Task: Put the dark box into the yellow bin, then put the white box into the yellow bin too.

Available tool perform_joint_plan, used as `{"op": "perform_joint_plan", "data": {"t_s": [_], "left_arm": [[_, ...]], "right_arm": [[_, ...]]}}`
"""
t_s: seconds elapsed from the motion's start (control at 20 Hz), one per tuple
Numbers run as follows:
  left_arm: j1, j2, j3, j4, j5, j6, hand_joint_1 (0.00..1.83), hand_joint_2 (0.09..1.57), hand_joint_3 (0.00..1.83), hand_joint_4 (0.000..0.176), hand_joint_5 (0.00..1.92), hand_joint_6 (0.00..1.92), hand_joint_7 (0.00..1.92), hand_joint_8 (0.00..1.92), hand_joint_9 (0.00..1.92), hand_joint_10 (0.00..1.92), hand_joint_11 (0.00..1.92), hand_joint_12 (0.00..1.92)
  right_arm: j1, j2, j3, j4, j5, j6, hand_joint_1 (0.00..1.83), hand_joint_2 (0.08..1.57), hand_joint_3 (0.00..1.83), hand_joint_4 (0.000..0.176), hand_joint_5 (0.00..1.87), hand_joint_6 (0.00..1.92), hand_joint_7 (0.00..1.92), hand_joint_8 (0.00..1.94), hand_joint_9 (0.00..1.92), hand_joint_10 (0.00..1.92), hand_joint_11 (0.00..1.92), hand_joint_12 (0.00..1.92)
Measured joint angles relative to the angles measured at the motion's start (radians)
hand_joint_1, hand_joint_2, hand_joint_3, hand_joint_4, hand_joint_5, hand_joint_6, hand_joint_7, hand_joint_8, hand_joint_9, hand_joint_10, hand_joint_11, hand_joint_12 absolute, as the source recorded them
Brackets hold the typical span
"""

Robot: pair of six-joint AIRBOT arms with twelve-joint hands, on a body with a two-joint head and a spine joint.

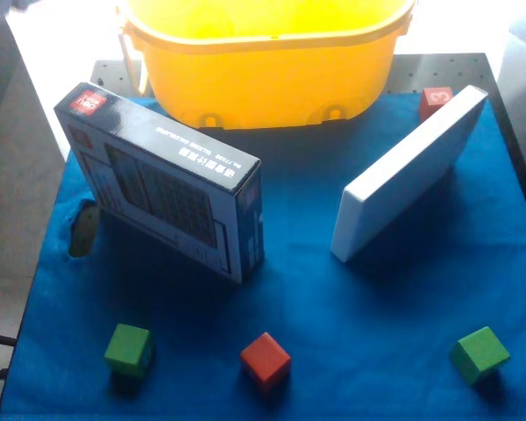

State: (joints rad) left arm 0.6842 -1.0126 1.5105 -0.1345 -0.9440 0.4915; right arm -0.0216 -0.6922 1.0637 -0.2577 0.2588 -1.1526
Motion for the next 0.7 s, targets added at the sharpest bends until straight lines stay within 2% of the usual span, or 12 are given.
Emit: {"op": "perform_joint_plan", "data": {"t_s": [0.05, 0.1, 0.15, 0.2, 0.25, 0.3, 0.35, 0.4, 0.45, 0.55, 0.6, 0.7], "left_arm": [[-0.001, 0.0, 0.0, 0.001, 0.0, 0.0, 0.23, 1.21, 0.0, 0.046, 0.4, 0.0, 0.34, 0.0, 0.21, 0.0, 0.0, 0.35], [-0.002, -0.001, 0.0, 0.003, -0.002, 0.0, 0.24, 1.2, 0.0, 0.042, 0.39, 0.0, 0.33, 0.0, 0.2, 0.0, 0.0, 0.33], [-0.003, -0.001, 0.0, 0.006, -0.001, 0.0, 0.24, 1.2, 0.0, 0.044, 0.4, 0.0, 0.33, 0.0, 0.2, 0.0, 0.0, 0.32], [-0.004, -0.001, 0.0, 0.007, -0.001, 0.0, 0.24, 1.2, 0.0, 0.04, 0.4, 0.0, 0.34, 0.0, 0.2, 0.0, 0.0, 0.34], [-0.004, -0.001, 0.0, 0.006, -0.002, -0.002, 0.23, 1.21, 0.0, 0.027, 0.38, 0.0, 0.33, 0.0, 0.2, 0.0, 0.0, 0.34], [-0.004, -0.001, 0.001, 0.01, -0.002, -0.015, 0.25, 1.22, 0.0, 0.023, 0.38, 0.0, 0.33, 0.0, 0.2, 0.0, 0.0, 0.33], [-0.004, -0.001, 0.014, 0.038, -0.002, -0.05, 0.25, 1.16, 0.0, 0.023, 0.4, 0.0, 0.36, 0.0, 0.25, 0.0, 0.0, 0.45], [-0.005, -0.001, 0.025, 0.055, -0.002, -0.081, 0.24, 1.15, 0.0, 0.014, 0.39, 0.0, 0.36, 0.0, 0.26, 0.0, 0.0, 0.51], [-0.006, -0.001, 0.043, 0.066, -0.002, -0.135, 0.23, 1.15, 0.0, 0.01, 0.33, 0.0, 0.32, 0.0, 0.24, 0.0, 0.0, 0.47], [-0.006, 0.008, 0.049, 0.085, 0.0, -0.171, 0.18, 1.1, 0.0, 0.043, 0.25, 0.0, 0.27, 0.0, 0.2, 0.0, 0.0, 0.4], [-0.006, 0.026, 0.037, 0.134, -0.001, -0.198, 0.19, 1.02, 0.0, 0.018, 0.2, 0.0, 0.26, 0.0, 0.2, 0.0, 0.07, 0.33], [-0.006, 0.048, 0.021, 0.187, -0.005, -0.221, 0.2, 1.01, 0.0, 0.01, 0.17, 0.0, 0.26, 0.0, 0.2, 0.0, 0.07, 0.31]], "right_arm": [[0.0, 0.0, 0.0, 0.0, 0.002, 0.0, 0.0, 1.13, 0.02, 0.076, 0.16, 0.0, 0.2, 0.01, 0.11, 0.01, 0.0, 0.0], [0.0, 0.0, 0.0, -0.001, 0.002, 0.0, 0.0, 1.14, 0.02, 0.082, 0.17, 0.0, 0.21, 0.01, 0.12, 0.01, 0.0, 0.0], [0.0, 0.0, 0.0, -0.001, 0.001, 0.0, 0.0, 1.13, 0.02, 0.08, 0.16, 0.0, 0.22, 0.01, 0.12, 0.01, 0.0, 0.0], [0.0, 0.0, 0.0, 0.0, 0.001, 0.0, 0.0, 1.13, 0.01, 0.069, 0.16, 0.0, 0.22, 0.01, 0.12, 0.01, 0.0, 0.0], [0.0, 0.0, 0.001, 0.0, 0.001, 0.0, 0.0, 1.13, 0.01, 0.074, 0.16, 0.0, 0.22, 0.01, 0.13, 0.01, 0.0, 0.0], [0.0, 0.0, 0.001, -0.001, -0.001, 0.0, 0.0, 1.14, 0.02, 0.075, 0.16, 0.0, 0.22, 0.01, 0.13, 0.01, 0.0, 0.0], [0.0, 0.0, 0.001, 0.0, -0.003, 0.0, 0.0, 1.15, 0.02, 0.068, 0.15, 0.0, 0.23, 0.01, 0.13, 0.01, 0.0, 0.0], [0.0, 0.0, 0.001, -0.001, -0.003, 0.0, 0.0, 1.16, 0.02, 0.064, 0.15, 0.0, 0.23, 0.01, 0.14, 0.01, 0.0, 0.0], [0.0, 0.0, 0.001, -0.001, -0.003, 0.0, 0.0, 1.16, 0.02, 0.067, 0.16, 0.0, 0.24, 0.01, 0.14, 0.01, 0.0, 0.0], [-0.002, 0.0, 0.002, 0.0, -0.003, 0.0, 0.0, 1.15, 0.01, 0.048, 0.14, 0.0, 0.23, 0.01, 0.14, 0.01, 0.0, 0.0], [-0.009, 0.0, 0.002, 0.0, -0.004, 0.0, 0.0, 1.15, 0.01, 0.036, 0.12, 0.0, 0.23, 0.01, 0.14, 0.01, 0.0, 0.0], [-0.016, -0.001, 0.002, 0.0, -0.01, 0.0, 0.0, 1.14, 0.0, 0.044, 0.13, 0.01, 0.24, 0.01, 0.14, 0.01, 0.0, 0.0]]}}
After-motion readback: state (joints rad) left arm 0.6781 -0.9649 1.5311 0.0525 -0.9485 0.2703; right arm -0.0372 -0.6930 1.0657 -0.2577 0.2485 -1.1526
